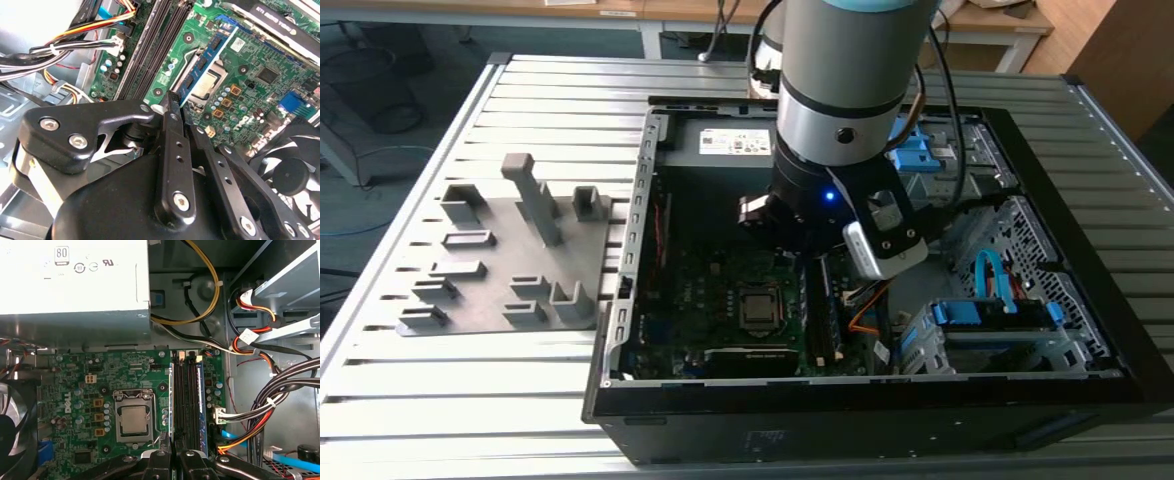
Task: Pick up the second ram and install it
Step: 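Insert the second ram into the second slot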
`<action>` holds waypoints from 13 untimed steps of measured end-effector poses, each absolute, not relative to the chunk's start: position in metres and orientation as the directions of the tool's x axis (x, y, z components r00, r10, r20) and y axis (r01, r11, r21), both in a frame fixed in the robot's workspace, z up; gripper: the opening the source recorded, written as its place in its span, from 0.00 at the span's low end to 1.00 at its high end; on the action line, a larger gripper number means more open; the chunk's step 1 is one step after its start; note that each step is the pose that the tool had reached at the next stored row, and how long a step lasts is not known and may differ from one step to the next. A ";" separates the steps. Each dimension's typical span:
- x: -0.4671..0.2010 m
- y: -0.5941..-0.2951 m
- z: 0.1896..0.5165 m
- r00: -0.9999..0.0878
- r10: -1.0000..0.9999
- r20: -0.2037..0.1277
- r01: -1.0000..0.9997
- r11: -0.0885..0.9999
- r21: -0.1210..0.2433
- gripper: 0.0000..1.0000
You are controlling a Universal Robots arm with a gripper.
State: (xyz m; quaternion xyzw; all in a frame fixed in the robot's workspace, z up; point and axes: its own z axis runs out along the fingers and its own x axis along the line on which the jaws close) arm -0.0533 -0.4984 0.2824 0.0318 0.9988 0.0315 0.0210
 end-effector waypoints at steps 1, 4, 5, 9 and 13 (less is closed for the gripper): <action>-0.053 -0.498 0.282 -0.997 0.065 -0.040 0.062 0.996 0.064 0.14; -0.053 -0.498 0.281 -0.997 0.065 -0.040 0.062 0.996 0.064 0.14; -0.053 -0.498 0.281 -0.997 0.065 -0.040 0.062 0.996 0.064 0.14; -0.052 -0.498 0.280 -0.997 0.065 -0.040 0.062 0.996 0.064 0.14; -0.052 -0.498 0.279 -0.997 0.065 -0.040 0.062 0.996 0.064 0.14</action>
